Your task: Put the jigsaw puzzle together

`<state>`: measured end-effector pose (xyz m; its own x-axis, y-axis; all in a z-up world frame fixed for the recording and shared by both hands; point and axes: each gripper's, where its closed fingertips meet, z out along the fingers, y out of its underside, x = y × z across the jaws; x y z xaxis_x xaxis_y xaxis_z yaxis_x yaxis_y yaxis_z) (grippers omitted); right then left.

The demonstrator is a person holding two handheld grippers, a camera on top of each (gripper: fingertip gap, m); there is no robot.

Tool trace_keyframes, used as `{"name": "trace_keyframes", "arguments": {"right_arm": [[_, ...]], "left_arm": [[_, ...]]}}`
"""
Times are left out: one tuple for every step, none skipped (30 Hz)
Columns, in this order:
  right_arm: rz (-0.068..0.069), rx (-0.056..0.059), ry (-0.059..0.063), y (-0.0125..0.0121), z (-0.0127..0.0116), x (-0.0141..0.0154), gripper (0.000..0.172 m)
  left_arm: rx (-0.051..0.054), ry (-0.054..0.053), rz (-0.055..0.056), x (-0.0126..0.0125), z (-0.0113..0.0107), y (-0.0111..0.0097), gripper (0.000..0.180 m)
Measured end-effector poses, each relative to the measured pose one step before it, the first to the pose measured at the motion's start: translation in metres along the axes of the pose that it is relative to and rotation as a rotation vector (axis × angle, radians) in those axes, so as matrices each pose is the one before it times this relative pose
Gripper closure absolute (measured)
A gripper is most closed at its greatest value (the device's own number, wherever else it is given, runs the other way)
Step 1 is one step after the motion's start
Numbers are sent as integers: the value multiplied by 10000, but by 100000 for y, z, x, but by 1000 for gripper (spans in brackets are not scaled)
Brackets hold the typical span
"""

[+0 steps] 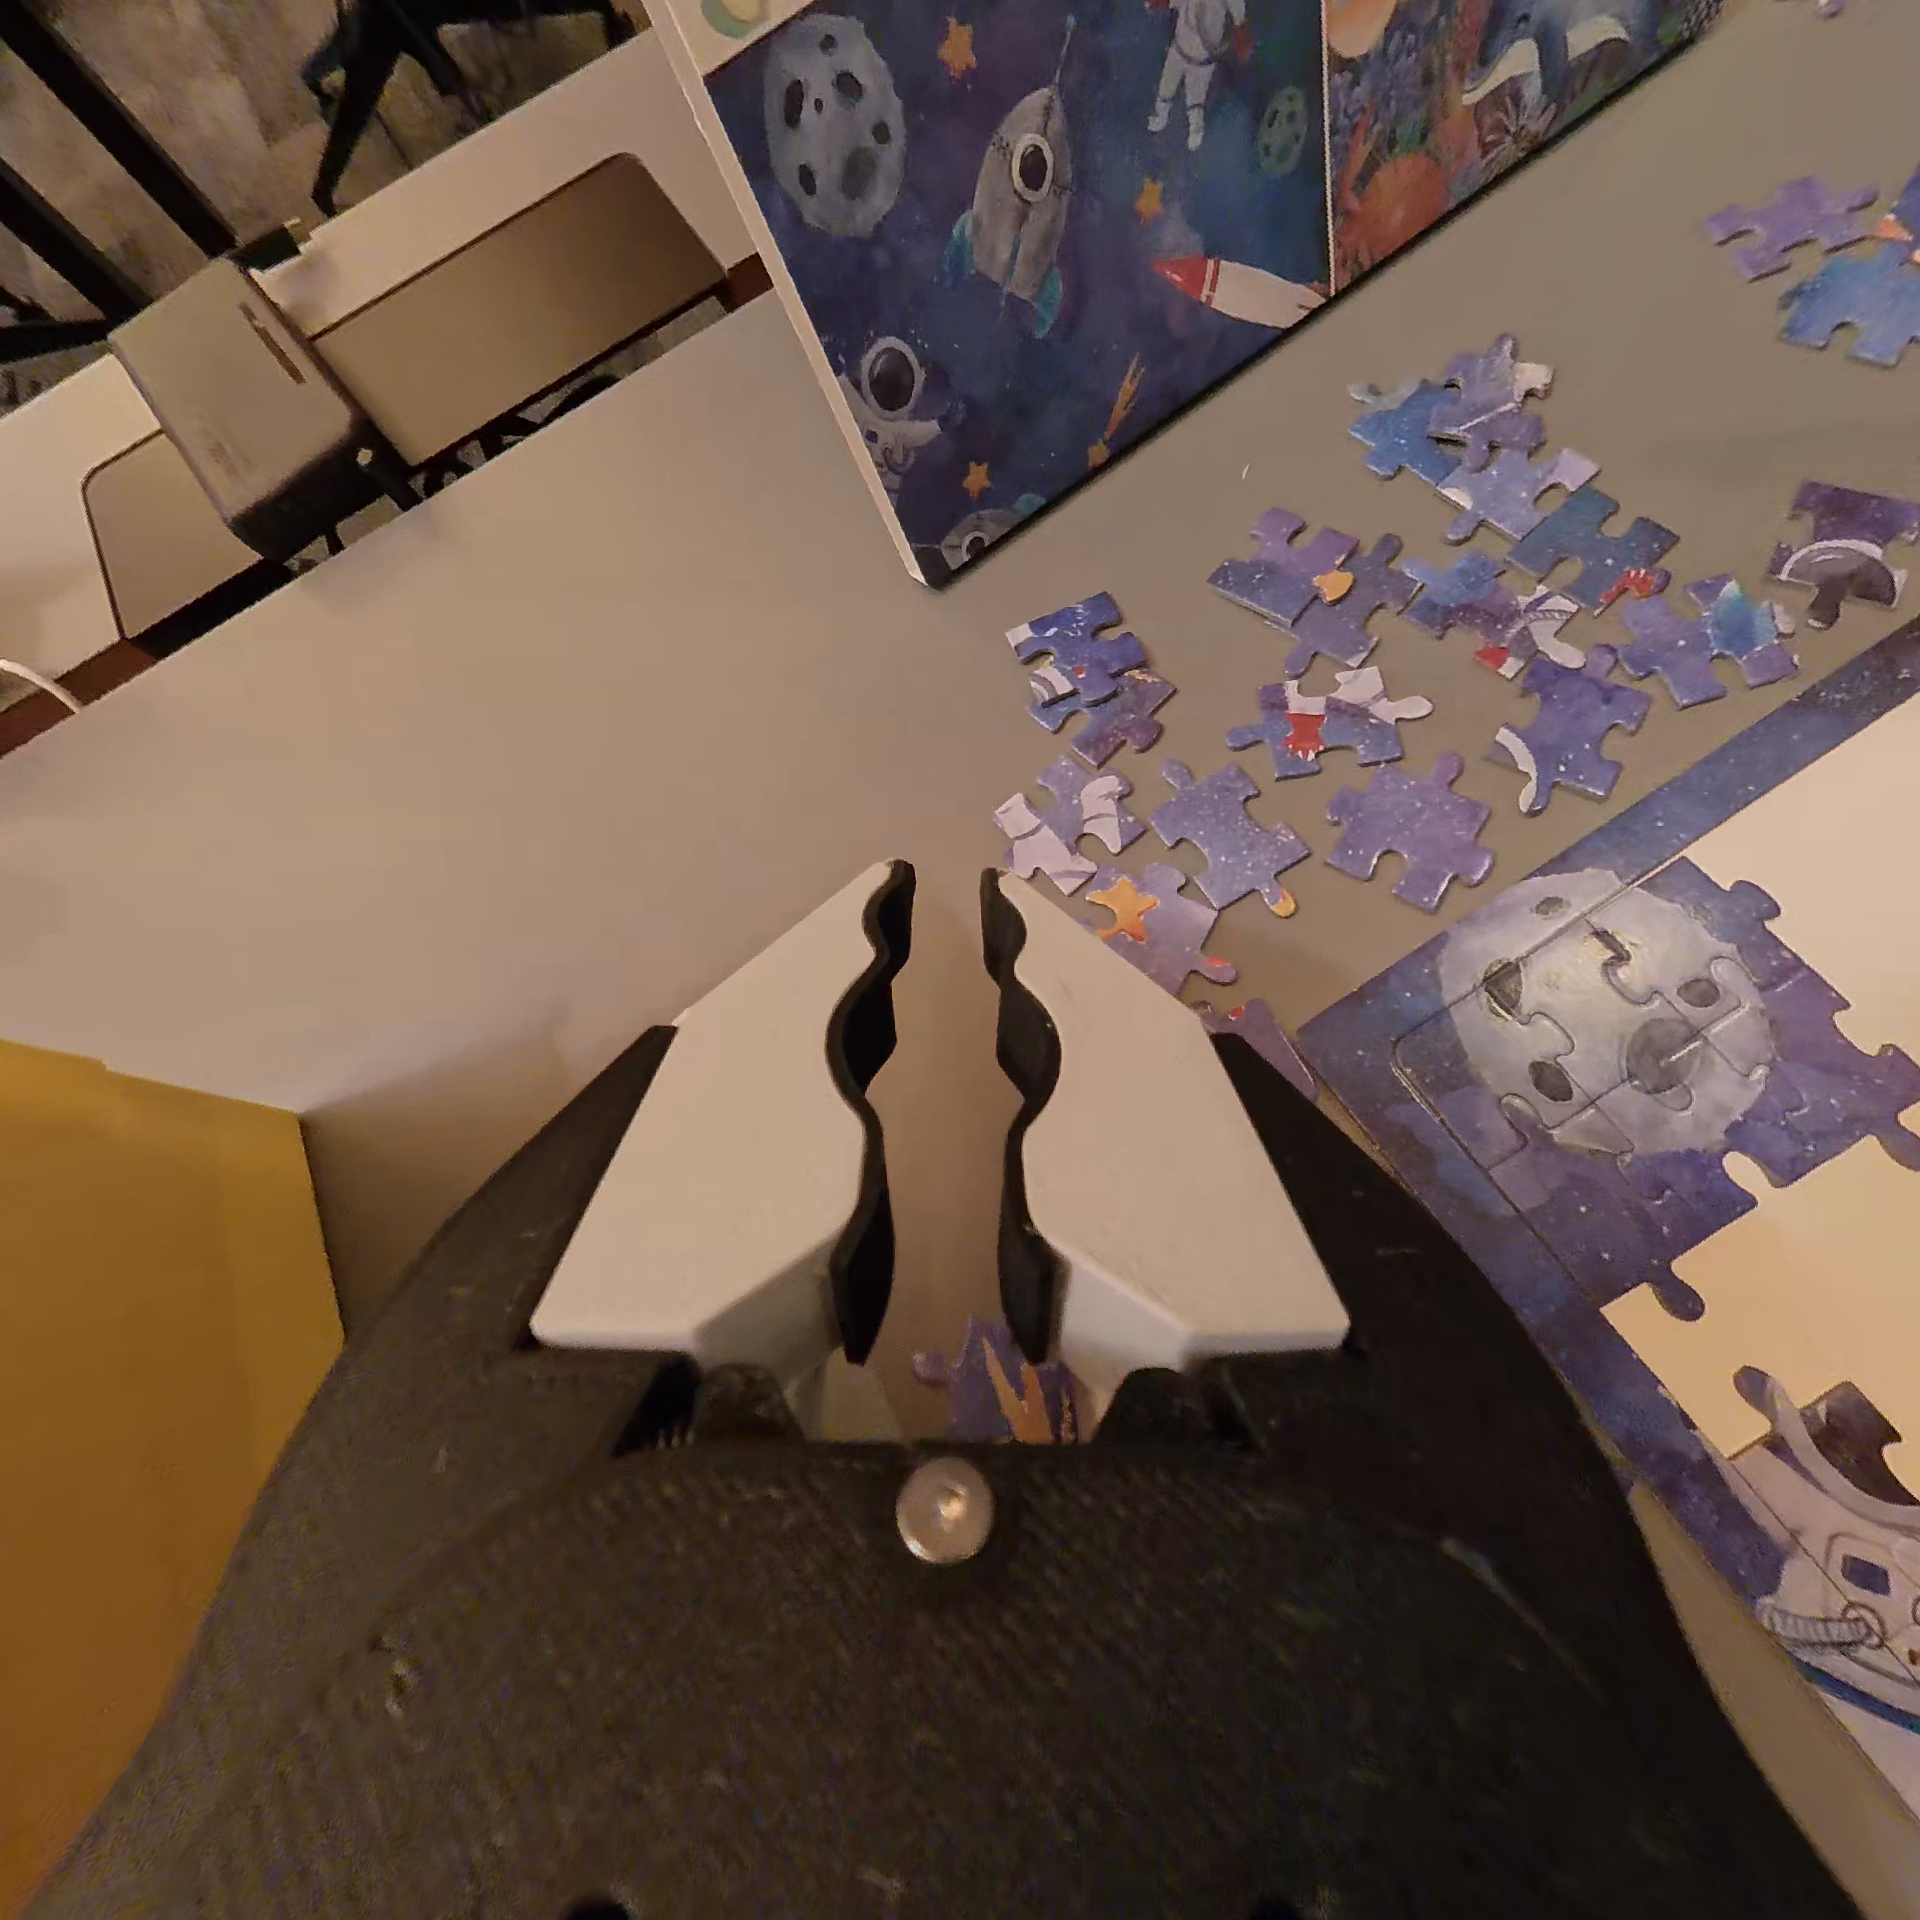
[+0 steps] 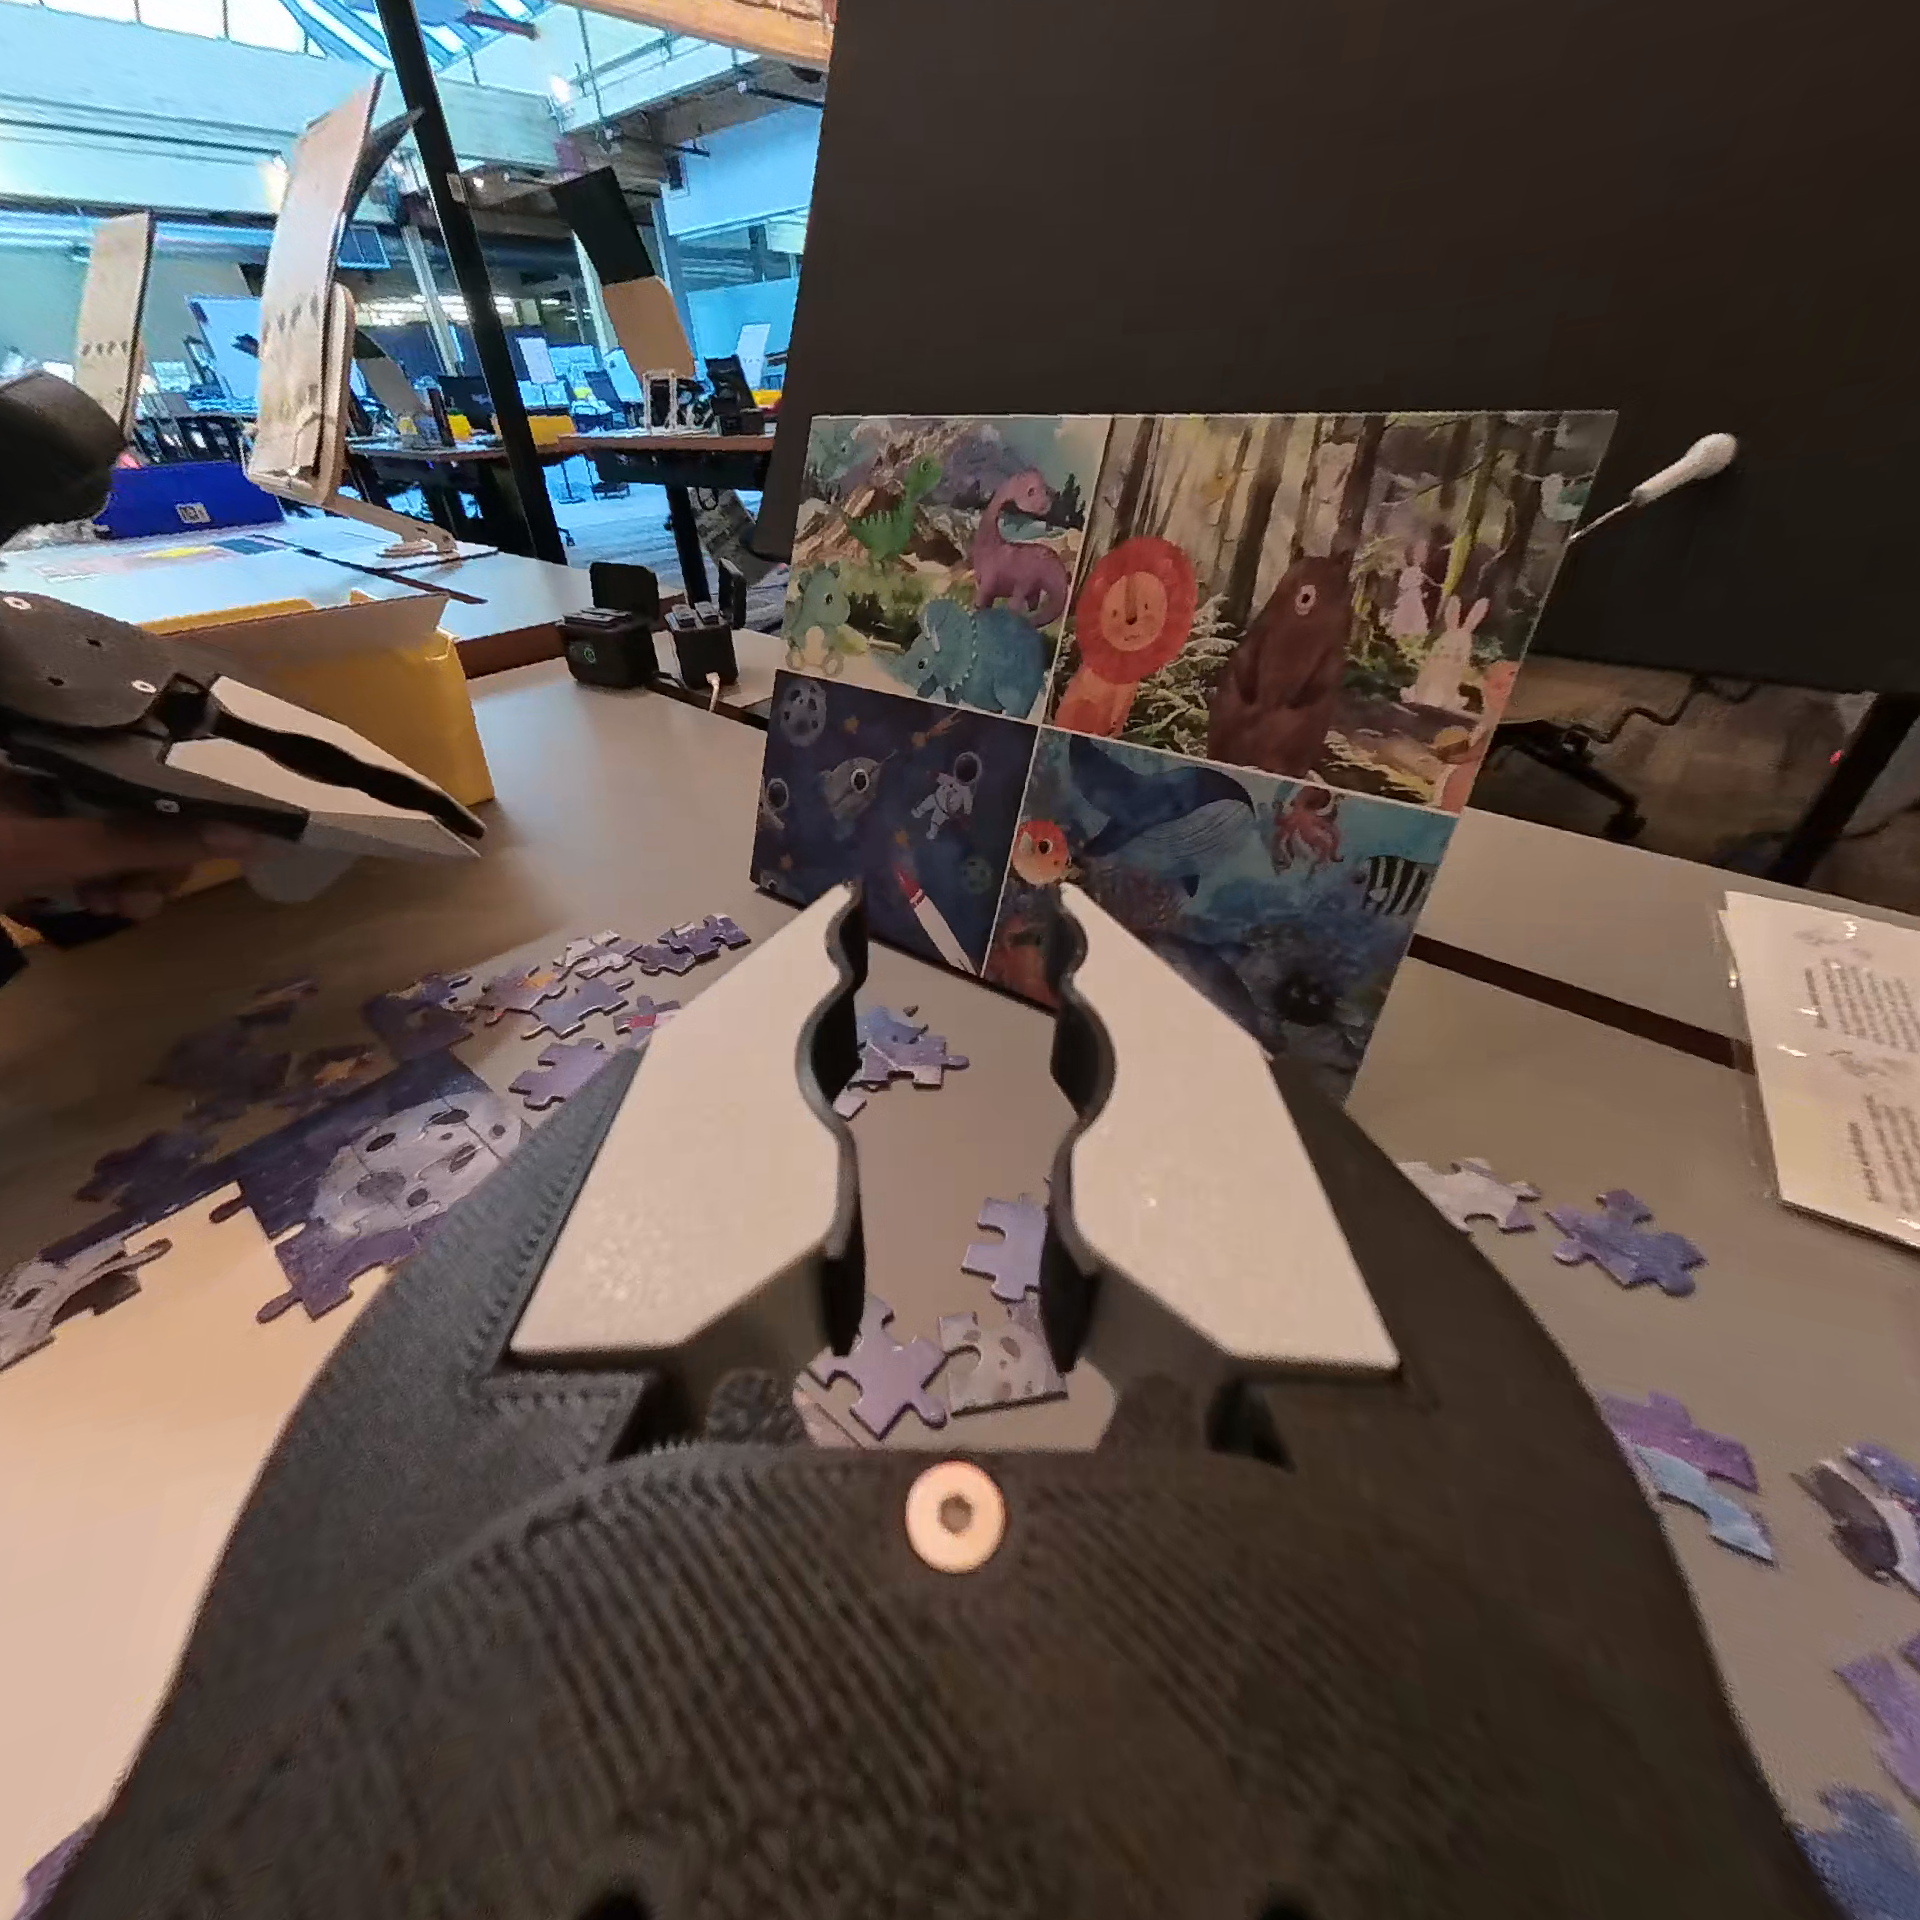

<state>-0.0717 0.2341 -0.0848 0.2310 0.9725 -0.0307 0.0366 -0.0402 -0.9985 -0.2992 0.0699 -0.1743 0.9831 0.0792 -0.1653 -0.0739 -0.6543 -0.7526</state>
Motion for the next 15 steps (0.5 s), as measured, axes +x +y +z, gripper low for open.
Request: {"name": "trace_keyframes", "arguments": {"right_arm": [[-20,-7,22,-9,-25,7,140],[-55,-21,20,1,2,-31,140],[-73,-24,12,24,42,-70,140],[-77,-38,8,60,60,-88,140],[-67,-57,9,124,85,-73,141],[-41,-58,-2,143,95,-67,141],[-5,-42,-16,131,78,-65,141],[26,-18,-24,101,65,-49,141],[52,6,-28,58,43,-21,141],[69,24,-29,16,10,-3,142],[73,32,-21,-4,-13,21,142],[68,35,-11,-28,-20,51,142],[58,35,-1,-18,-39,77,142],[44,28,4,-29,-39,71,142],[27,18,8,-16,-41,67,142]], "left_arm": [[50,-61,12,-80,-53,-92,168],[53,-52,-3,-94,-80,-104,168],[59,-47,-31,-129,-96,-69,168],[49,-16,-44,-127,-93,-52,168],[38,-2,-39,-128,-92,-15,168],[13,-20,-24,-177,-80,38,168],[-10,-60,-27,-263,-65,116,168],[-16,-55,-34,-250,-61,118,168],[-12,-35,-43,-218,-55,98,168],[13,-20,-47,-148,-52,38,168],[39,-7,-43,-80,-69,-34,168],[61,7,-24,-8,-71,-105,168],[69,14,-3,50,-55,-137,168],[53,17,16,97,-41,-121,168],[29,12,33,98,-9,-90,168]]}}
